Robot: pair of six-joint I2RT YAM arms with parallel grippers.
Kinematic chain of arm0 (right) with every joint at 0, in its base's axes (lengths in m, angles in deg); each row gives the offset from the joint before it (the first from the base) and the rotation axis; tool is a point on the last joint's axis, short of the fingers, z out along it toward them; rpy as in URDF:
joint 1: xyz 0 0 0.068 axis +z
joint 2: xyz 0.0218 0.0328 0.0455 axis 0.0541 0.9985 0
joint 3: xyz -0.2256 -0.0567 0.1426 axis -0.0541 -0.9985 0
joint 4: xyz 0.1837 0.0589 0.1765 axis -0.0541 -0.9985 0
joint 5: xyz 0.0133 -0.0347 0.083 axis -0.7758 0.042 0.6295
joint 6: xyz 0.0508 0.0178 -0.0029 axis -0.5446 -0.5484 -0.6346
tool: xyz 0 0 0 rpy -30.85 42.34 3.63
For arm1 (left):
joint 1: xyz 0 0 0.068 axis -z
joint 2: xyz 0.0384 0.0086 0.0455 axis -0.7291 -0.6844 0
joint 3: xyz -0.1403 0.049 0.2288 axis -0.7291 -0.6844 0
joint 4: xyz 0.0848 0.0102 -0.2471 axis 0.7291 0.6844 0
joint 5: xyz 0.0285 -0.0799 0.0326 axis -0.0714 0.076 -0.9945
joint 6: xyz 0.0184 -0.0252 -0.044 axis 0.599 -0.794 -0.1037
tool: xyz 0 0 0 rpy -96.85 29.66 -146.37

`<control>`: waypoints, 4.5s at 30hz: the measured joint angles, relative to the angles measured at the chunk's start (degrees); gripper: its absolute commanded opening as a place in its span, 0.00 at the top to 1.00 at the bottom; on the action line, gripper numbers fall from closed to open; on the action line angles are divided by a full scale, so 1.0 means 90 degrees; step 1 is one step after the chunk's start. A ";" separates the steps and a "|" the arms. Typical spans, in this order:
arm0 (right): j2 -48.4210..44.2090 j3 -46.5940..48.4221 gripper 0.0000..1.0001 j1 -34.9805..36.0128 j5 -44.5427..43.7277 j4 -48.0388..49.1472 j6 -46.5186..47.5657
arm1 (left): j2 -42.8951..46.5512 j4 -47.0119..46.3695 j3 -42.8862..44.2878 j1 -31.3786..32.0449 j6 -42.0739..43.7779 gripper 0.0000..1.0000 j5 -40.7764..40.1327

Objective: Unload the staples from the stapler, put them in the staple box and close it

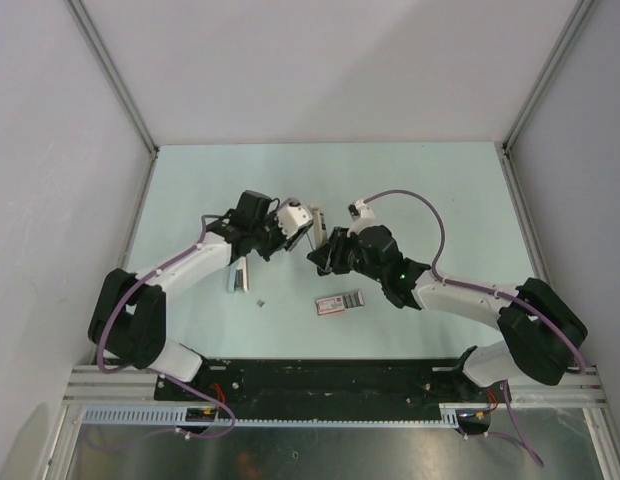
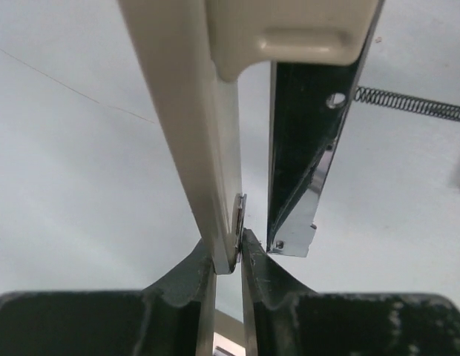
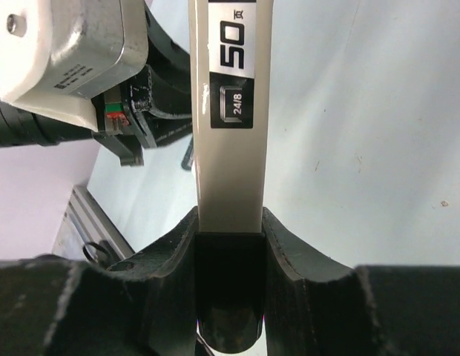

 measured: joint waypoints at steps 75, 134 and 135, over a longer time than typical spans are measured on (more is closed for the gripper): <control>0.0614 0.0444 1.00 -0.0896 0.0593 0.1139 0.0216 | 0.1336 0.0129 -0.0253 0.1637 -0.0614 0.25 -0.0340; 0.2846 0.3606 0.80 -0.0945 -0.0075 -0.1700 0.2336 | -0.0622 0.1078 -0.0539 0.1115 0.0136 0.39 -0.0381; 0.2710 0.3507 0.81 -0.0945 -0.0068 -0.1681 0.2312 | -0.0639 0.1076 -0.0539 0.1127 0.0138 0.41 -0.0379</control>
